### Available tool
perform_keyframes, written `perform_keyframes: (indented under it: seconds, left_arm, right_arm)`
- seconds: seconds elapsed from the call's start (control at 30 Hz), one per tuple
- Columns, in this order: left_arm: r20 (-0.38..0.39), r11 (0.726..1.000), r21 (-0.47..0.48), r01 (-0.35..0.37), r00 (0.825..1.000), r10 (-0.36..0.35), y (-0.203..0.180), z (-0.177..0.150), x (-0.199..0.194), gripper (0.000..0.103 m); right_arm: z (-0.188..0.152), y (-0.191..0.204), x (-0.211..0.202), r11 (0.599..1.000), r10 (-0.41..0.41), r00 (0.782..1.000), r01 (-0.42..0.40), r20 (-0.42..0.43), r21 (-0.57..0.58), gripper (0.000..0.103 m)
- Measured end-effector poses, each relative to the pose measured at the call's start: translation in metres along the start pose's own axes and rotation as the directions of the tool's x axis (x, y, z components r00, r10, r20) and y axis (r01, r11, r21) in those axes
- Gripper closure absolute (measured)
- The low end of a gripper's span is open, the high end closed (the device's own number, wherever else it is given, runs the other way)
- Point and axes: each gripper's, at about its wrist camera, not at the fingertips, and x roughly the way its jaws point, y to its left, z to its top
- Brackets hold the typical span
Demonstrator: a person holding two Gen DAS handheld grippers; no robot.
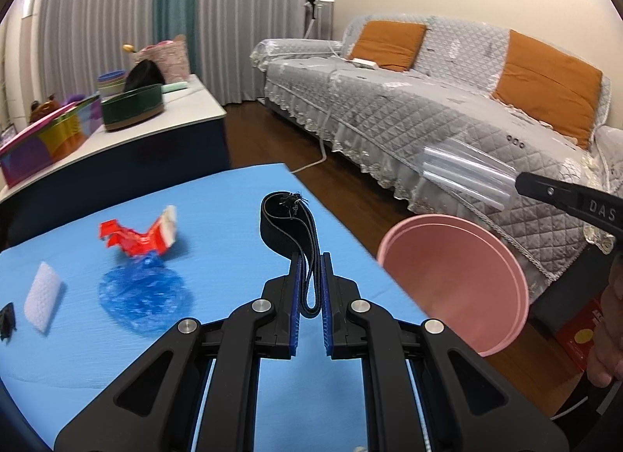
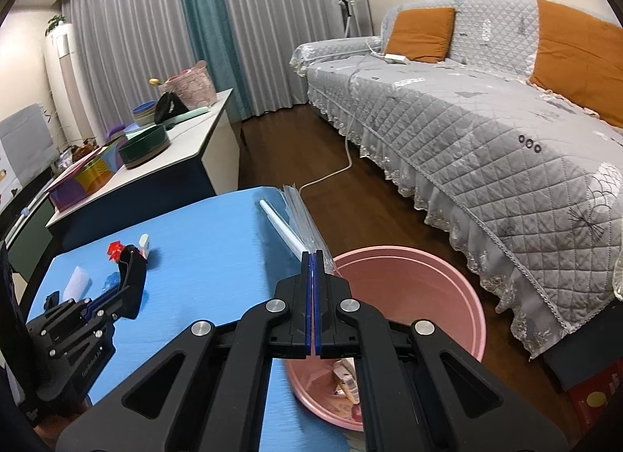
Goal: Collect trash
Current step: 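Carry the black strap and straw packet over the pink bin and open both grippers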
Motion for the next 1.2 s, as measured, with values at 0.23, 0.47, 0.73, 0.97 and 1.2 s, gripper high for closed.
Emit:
perform_keyframes:
  seconds: [0.23, 0.47, 0.73, 0.97, 1.2]
  left_arm:
    - [-0.009, 0.997, 0.032, 0.073, 0.997, -0.073, -0.028, 0.001, 0.007, 0.094]
    - [-0.037, 0.984, 0.056, 0.168, 0.985, -0.166, -0.056, 0.005, 0.021, 0.094]
    - [-0.089, 0.965, 0.110, 0.239, 0.969, -0.230, -0.093, -0.001, 0.038, 0.094]
    - [-0.123, 0.960, 0.115, 0.257, 0.962, -0.243, -0.102, -0.003, 0.048, 0.082]
    - [-0.130, 0.964, 0.084, 0.253, 0.962, -0.241, -0.094, -0.004, 0.048, 0.071]
  right_arm:
    - [0.000, -0.021, -0.002, 0.999, -0.037, 0.999, 0.037, -0.003, 0.020, 0.102]
    - [-0.002, -0.042, -0.001, 0.997, -0.069, 0.998, 0.069, -0.013, 0.028, 0.102]
    - [-0.006, -0.064, 0.001, 0.994, -0.105, 0.994, 0.106, -0.032, 0.040, 0.102]
    - [-0.009, -0.075, 0.003, 0.992, -0.115, 0.992, 0.117, -0.055, 0.048, 0.098]
    - [-0.012, -0.088, 0.012, 0.985, -0.108, 0.988, 0.121, -0.108, 0.122, 0.072]
